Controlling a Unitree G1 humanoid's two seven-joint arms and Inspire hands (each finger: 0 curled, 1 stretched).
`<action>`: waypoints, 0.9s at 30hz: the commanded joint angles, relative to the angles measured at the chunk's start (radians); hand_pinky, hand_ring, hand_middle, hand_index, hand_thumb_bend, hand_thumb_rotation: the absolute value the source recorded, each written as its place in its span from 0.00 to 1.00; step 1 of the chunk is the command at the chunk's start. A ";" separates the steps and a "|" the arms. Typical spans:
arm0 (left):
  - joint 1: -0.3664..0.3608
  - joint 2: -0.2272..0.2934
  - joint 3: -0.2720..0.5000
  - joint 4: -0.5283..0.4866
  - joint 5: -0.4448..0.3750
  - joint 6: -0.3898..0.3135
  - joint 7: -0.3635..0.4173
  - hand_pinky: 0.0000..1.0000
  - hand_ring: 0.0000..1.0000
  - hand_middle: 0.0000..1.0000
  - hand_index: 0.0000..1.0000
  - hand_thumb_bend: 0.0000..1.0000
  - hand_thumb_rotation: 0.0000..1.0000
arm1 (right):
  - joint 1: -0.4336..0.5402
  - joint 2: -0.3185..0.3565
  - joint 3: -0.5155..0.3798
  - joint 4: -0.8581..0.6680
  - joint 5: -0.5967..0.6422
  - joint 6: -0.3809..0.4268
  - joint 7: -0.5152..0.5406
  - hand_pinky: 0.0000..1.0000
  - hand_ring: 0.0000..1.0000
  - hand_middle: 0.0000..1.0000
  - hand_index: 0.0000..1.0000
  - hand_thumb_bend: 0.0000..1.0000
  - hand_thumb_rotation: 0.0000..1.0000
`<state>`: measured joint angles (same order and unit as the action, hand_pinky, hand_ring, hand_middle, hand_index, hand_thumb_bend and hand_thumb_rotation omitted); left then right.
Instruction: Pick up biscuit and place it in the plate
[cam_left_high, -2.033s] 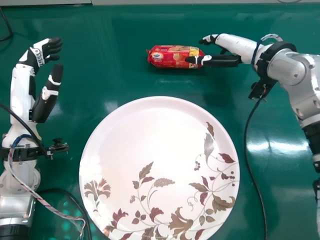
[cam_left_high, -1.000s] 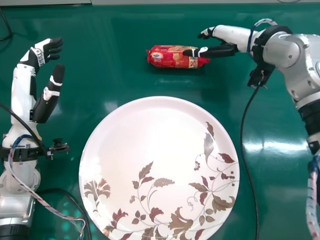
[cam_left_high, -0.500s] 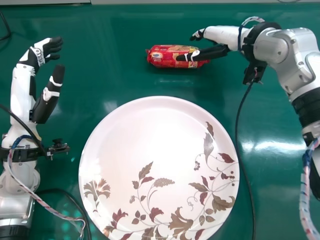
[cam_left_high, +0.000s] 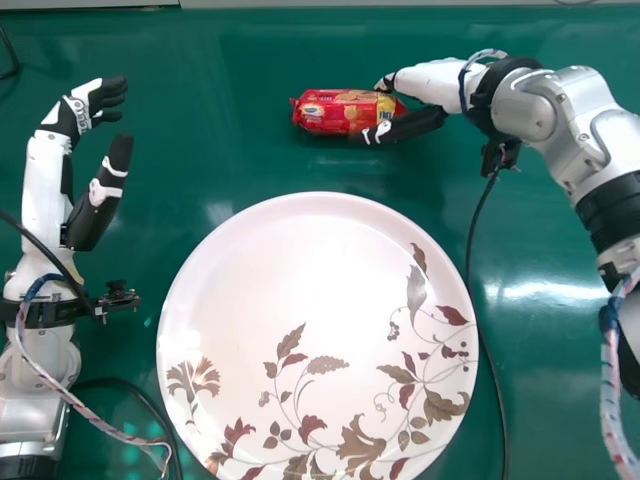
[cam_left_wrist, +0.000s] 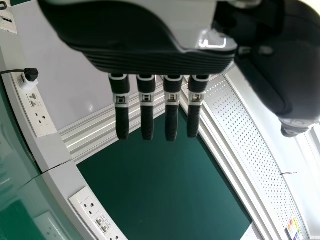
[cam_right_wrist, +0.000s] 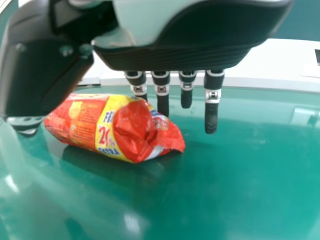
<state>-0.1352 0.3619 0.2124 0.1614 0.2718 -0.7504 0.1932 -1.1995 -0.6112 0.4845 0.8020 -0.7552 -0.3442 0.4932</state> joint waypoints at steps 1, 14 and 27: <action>0.049 -0.026 -0.008 0.030 -0.009 -0.007 0.005 0.70 0.80 0.82 0.83 0.87 0.47 | -0.018 0.014 0.016 0.007 -0.011 -0.003 0.001 0.72 0.87 0.94 0.95 1.00 0.70; 0.084 -0.031 0.003 -0.029 -0.010 0.037 0.008 0.76 0.80 0.82 0.82 0.88 0.47 | 0.011 0.042 0.008 -0.001 -0.027 0.051 -0.122 0.37 0.49 0.64 0.64 0.51 0.01; 0.079 -0.019 0.006 -0.003 -0.034 0.003 0.001 0.78 0.80 0.82 0.82 0.87 0.45 | 0.028 0.030 0.005 -0.007 -0.045 -0.017 -0.336 0.06 0.42 0.48 0.50 0.51 0.00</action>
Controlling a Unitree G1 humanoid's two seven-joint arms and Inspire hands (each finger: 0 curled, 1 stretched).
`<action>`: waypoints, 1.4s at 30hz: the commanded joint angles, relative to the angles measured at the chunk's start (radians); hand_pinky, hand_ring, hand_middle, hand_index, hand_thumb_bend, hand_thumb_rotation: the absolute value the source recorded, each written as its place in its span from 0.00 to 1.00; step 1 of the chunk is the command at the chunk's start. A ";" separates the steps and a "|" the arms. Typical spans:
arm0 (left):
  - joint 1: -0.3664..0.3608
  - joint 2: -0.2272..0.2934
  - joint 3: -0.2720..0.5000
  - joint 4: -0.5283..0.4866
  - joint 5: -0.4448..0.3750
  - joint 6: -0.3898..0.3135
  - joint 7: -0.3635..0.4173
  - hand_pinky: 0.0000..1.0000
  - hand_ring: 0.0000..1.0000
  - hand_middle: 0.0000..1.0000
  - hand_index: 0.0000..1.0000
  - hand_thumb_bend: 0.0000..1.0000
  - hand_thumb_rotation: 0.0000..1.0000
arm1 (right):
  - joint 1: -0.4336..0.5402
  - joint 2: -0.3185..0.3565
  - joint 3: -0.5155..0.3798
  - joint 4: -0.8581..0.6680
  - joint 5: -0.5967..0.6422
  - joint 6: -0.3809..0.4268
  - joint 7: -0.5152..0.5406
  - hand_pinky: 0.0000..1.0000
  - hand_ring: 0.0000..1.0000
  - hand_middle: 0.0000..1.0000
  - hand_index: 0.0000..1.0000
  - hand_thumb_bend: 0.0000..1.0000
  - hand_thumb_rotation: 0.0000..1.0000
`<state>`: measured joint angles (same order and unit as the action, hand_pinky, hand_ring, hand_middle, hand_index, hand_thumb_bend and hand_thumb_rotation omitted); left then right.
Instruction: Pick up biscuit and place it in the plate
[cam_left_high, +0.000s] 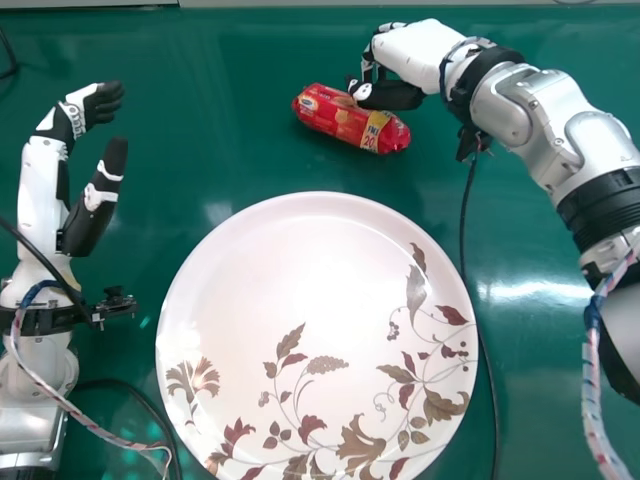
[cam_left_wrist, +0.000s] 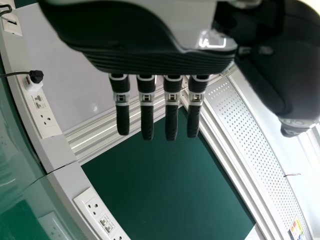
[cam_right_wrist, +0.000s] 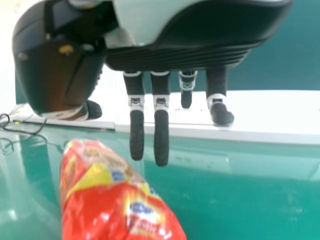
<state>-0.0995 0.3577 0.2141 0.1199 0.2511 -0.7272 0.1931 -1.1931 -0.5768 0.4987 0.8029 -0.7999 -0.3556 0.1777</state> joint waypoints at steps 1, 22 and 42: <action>0.043 -0.014 0.005 0.038 -0.013 -0.022 0.001 0.78 0.80 0.82 0.82 0.86 0.45 | 0.023 -0.006 -0.009 -0.012 -0.002 -0.005 -0.030 0.06 0.41 0.48 0.50 0.51 0.00; 0.051 -0.026 0.003 0.022 -0.001 -0.001 0.008 0.79 0.80 0.82 0.82 0.88 0.46 | 0.043 -0.038 -0.052 -0.175 0.060 0.111 0.233 0.54 0.69 0.77 0.78 0.98 0.60; -0.158 -0.033 -0.073 0.367 0.116 -0.076 0.148 0.70 0.77 0.79 0.79 0.90 0.44 | 0.047 -0.054 -0.032 -0.215 0.028 0.133 0.348 0.57 0.73 0.84 0.86 1.00 0.71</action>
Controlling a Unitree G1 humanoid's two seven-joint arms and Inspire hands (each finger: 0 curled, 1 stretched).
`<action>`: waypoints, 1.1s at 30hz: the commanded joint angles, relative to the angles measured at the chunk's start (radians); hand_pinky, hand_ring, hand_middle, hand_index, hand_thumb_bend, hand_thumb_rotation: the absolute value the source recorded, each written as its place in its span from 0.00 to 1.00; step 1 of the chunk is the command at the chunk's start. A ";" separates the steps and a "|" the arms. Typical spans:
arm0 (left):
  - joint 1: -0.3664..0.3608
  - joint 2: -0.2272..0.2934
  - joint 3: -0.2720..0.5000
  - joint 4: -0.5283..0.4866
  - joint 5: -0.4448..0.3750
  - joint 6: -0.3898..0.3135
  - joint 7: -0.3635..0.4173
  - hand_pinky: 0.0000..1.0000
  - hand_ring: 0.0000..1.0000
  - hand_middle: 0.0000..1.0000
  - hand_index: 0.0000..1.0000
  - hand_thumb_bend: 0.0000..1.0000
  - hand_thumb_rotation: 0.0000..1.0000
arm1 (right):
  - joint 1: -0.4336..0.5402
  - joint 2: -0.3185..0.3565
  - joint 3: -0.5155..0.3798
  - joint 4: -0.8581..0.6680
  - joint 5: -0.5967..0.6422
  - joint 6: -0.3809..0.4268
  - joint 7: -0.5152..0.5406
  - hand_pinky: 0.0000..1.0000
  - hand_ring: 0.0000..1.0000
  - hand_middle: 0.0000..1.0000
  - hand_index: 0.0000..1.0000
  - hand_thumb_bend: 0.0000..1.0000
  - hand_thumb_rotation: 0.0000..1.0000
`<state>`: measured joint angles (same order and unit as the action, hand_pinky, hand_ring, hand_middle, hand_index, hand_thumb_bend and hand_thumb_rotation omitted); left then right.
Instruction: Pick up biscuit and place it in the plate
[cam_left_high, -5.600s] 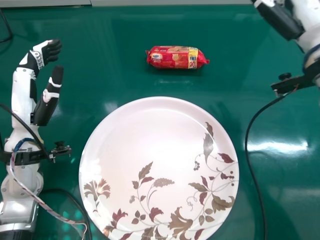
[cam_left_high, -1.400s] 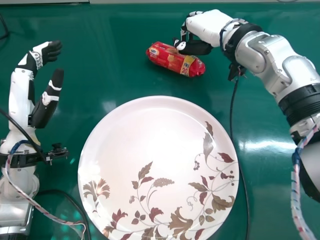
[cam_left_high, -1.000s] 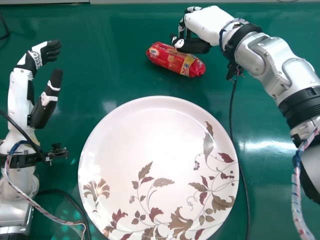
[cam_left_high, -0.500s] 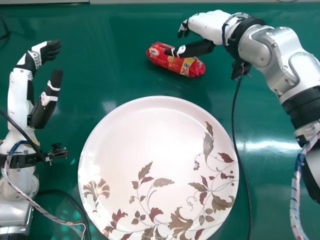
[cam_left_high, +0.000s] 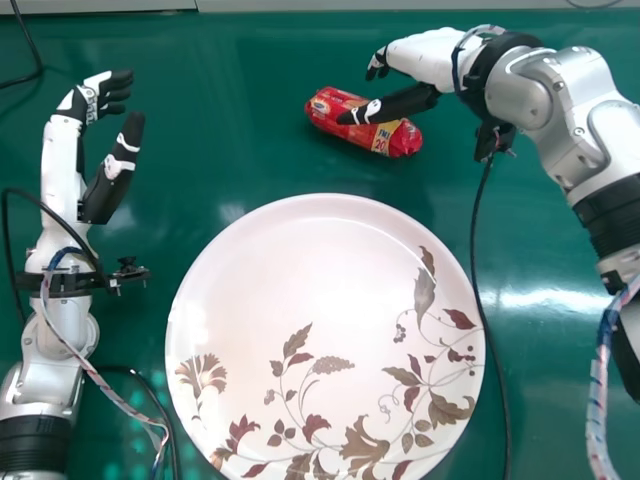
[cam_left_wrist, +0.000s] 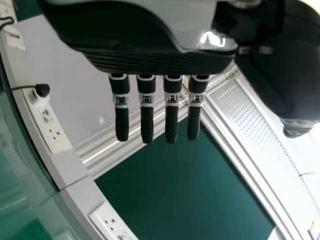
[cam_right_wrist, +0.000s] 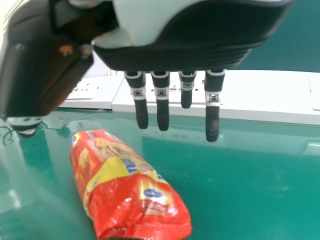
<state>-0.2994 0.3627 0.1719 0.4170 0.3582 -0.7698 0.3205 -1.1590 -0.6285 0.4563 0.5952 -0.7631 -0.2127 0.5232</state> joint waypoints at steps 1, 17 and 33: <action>0.040 -0.035 -0.032 0.076 0.014 -0.039 0.030 0.70 0.77 0.79 0.79 0.90 0.44 | 0.012 0.000 0.016 0.001 -0.015 -0.010 0.004 0.55 0.70 0.82 0.85 1.00 0.71; 0.043 -0.014 -0.048 0.073 0.009 -0.063 0.056 0.73 0.78 0.79 0.79 0.89 0.43 | -0.046 0.083 0.120 0.190 -0.133 -0.037 -0.074 0.38 0.51 0.60 0.65 1.00 0.65; 0.052 -0.015 -0.049 0.051 0.009 -0.064 0.070 0.69 0.76 0.78 0.78 0.89 0.41 | -0.057 0.113 0.206 0.390 -0.220 -0.161 -0.494 0.27 0.40 0.44 0.52 0.53 0.01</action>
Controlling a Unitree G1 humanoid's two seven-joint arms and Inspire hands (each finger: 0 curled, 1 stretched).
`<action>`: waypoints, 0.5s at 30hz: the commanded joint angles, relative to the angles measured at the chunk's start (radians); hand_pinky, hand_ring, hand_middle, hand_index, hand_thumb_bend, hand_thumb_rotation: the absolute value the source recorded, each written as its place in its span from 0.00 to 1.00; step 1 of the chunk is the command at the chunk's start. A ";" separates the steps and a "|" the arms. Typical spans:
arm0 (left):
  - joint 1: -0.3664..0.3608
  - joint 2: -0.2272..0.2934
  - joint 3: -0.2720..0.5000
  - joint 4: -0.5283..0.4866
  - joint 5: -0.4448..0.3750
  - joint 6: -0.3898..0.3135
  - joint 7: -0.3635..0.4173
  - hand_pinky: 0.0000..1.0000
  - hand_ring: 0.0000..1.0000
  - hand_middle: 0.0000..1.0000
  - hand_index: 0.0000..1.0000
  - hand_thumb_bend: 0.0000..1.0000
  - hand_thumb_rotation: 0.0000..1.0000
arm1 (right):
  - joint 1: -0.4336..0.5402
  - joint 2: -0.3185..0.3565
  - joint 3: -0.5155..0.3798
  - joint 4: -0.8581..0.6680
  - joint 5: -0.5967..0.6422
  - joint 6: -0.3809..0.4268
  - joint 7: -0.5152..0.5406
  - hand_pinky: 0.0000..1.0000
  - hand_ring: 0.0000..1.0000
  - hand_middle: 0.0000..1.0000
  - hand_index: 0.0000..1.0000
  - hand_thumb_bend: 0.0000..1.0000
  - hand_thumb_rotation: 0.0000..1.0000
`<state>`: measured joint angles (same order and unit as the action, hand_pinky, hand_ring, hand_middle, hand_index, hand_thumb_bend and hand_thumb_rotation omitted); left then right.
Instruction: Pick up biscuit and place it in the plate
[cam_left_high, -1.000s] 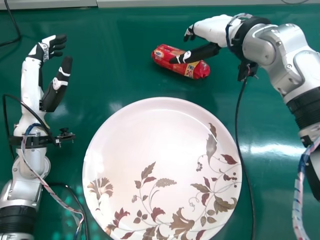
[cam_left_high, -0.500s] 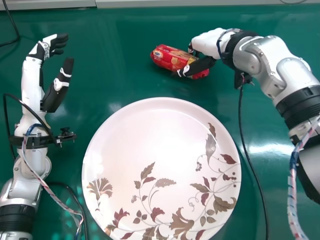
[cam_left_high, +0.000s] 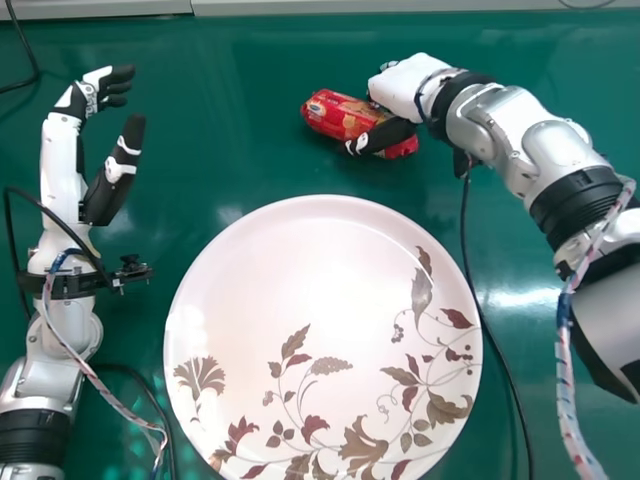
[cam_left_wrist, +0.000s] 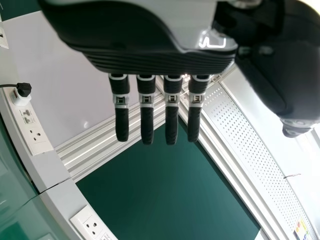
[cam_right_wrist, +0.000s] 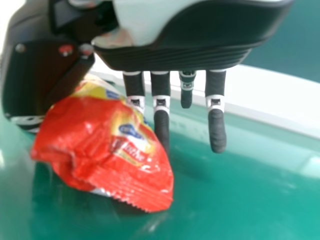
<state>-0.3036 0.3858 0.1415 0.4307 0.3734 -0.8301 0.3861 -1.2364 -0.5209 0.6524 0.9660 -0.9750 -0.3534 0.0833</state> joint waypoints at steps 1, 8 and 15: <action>0.057 -0.039 -0.019 0.037 -0.007 -0.004 0.004 0.69 0.76 0.78 0.77 0.89 0.40 | 0.019 0.006 0.013 0.029 -0.011 -0.026 -0.080 0.21 0.38 0.44 0.53 0.52 0.00; 0.056 -0.042 -0.021 0.034 -0.010 -0.002 0.001 0.69 0.76 0.79 0.78 0.89 0.41 | 0.003 -0.003 0.034 0.016 -0.044 -0.011 -0.116 0.10 0.18 0.47 0.48 0.53 0.00; 0.049 -0.038 -0.023 0.050 0.005 -0.008 0.014 0.71 0.76 0.78 0.78 0.89 0.42 | 0.013 -0.027 0.017 -0.014 -0.032 -0.026 -0.127 0.09 0.14 0.47 0.48 0.53 0.00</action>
<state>-0.3057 0.3861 0.1386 0.4284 0.3733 -0.8301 0.3867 -1.2338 -0.5349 0.6795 0.9734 -1.0157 -0.3726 -0.0303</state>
